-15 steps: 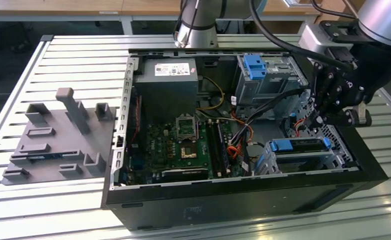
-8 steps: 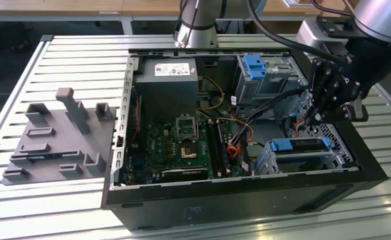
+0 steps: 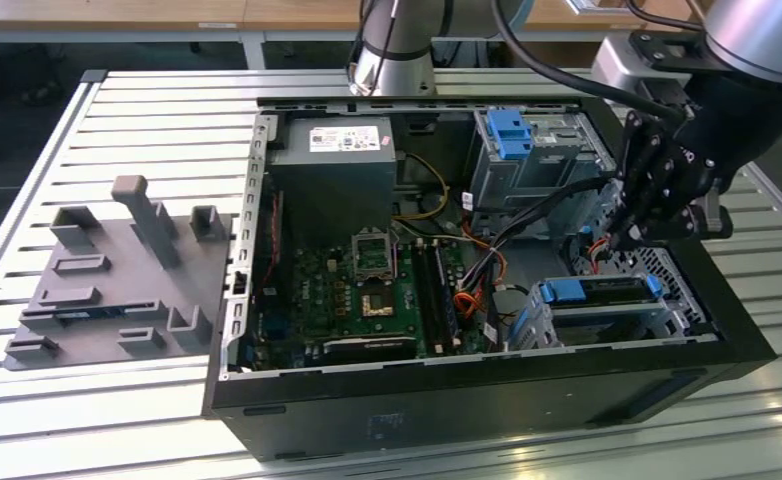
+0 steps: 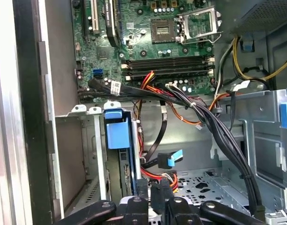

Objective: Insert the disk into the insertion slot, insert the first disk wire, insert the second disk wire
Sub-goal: 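Insert the first disk wire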

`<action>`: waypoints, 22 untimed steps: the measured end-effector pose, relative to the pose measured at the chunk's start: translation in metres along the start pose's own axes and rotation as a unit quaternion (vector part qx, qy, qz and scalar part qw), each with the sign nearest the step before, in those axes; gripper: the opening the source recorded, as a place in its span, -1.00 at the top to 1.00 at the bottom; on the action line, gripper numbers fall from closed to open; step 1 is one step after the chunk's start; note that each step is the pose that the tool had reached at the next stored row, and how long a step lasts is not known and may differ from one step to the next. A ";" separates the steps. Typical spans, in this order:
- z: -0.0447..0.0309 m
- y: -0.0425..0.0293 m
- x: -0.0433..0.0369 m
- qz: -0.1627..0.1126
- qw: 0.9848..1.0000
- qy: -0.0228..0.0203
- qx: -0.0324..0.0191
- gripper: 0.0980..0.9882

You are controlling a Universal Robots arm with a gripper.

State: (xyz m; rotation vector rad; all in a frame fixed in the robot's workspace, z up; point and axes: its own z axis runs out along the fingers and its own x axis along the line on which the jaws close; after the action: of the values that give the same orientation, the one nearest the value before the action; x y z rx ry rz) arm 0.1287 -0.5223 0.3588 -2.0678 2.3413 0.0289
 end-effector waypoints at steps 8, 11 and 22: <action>0.0047 -0.0006 -0.0046 0.008 1.000 0.000 0.000 0.67; 0.0065 -0.0011 -0.0061 0.012 1.000 0.000 0.000 0.67; 0.0101 -0.0019 -0.0102 0.027 1.000 0.010 0.002 0.83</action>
State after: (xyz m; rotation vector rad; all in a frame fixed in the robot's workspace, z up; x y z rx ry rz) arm 0.1318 -0.5121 0.3490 -2.0126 2.4066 0.0028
